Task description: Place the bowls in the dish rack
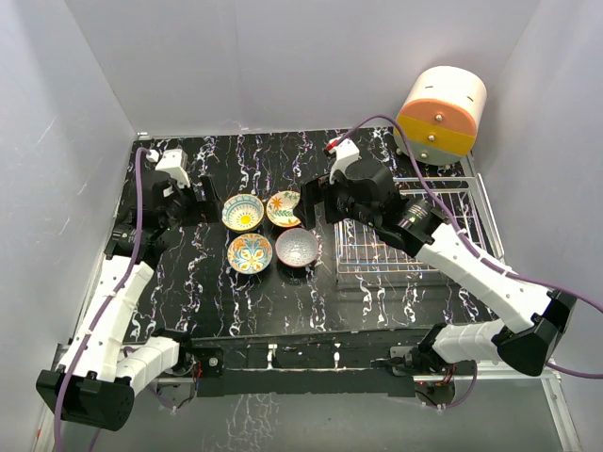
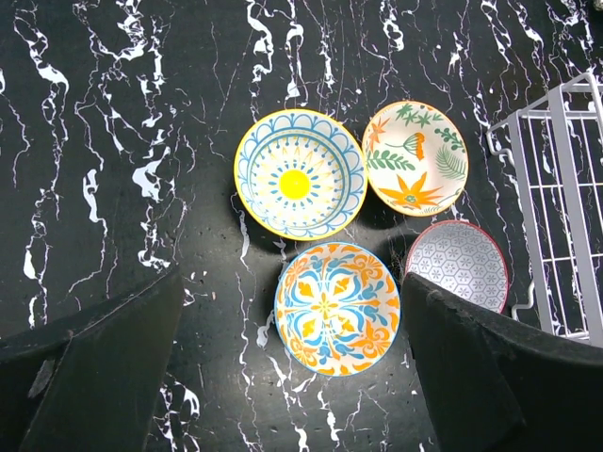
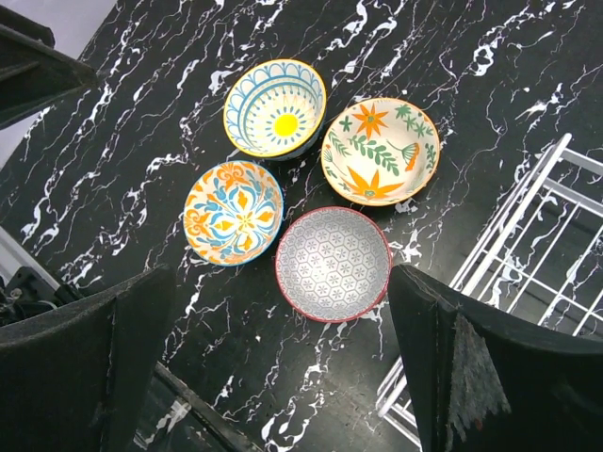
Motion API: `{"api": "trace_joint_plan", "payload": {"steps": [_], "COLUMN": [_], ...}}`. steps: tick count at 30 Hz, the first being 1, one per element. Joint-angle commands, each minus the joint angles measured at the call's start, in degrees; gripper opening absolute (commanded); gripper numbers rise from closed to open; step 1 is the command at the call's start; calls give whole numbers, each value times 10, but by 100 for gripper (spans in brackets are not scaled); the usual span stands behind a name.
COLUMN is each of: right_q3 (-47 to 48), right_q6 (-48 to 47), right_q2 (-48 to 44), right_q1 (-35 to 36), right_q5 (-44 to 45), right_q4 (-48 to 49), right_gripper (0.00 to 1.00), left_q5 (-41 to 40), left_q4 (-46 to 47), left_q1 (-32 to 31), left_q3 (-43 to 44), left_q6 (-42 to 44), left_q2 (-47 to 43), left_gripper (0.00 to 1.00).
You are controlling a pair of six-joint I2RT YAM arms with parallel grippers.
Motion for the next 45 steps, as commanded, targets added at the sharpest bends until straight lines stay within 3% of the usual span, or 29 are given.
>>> {"api": "trace_joint_plan", "payload": {"steps": [1, 5, 15, 19, 32, 45], "right_q3": [2, -3, -32, -31, -59, -80], "right_q6": [-49, -89, -107, -129, -141, -126], "right_q2": [-22, -12, 79, 129, 247, 309], "right_q1": [3, 3, 14, 18, 64, 71], "right_q5": [-33, -107, -112, -142, -60, 1], "right_q4": [56, 75, 87, 78, 81, 155], "right_gripper": [99, 99, 99, 89, 74, 71], "left_q5": [-10, -8, -20, -20, -32, -42], "left_q4": [-22, -24, -35, -34, -44, -48], "left_q1": [-3, -3, -3, -3, -3, -3], "left_q3": [32, 32, 18, 16, 12, 8], "left_q6": [6, 4, 3, 1, 10, 18], "left_q2": [-13, -19, -35, -46, -52, -56], "left_gripper": [97, 97, 97, 97, 97, 97]}}
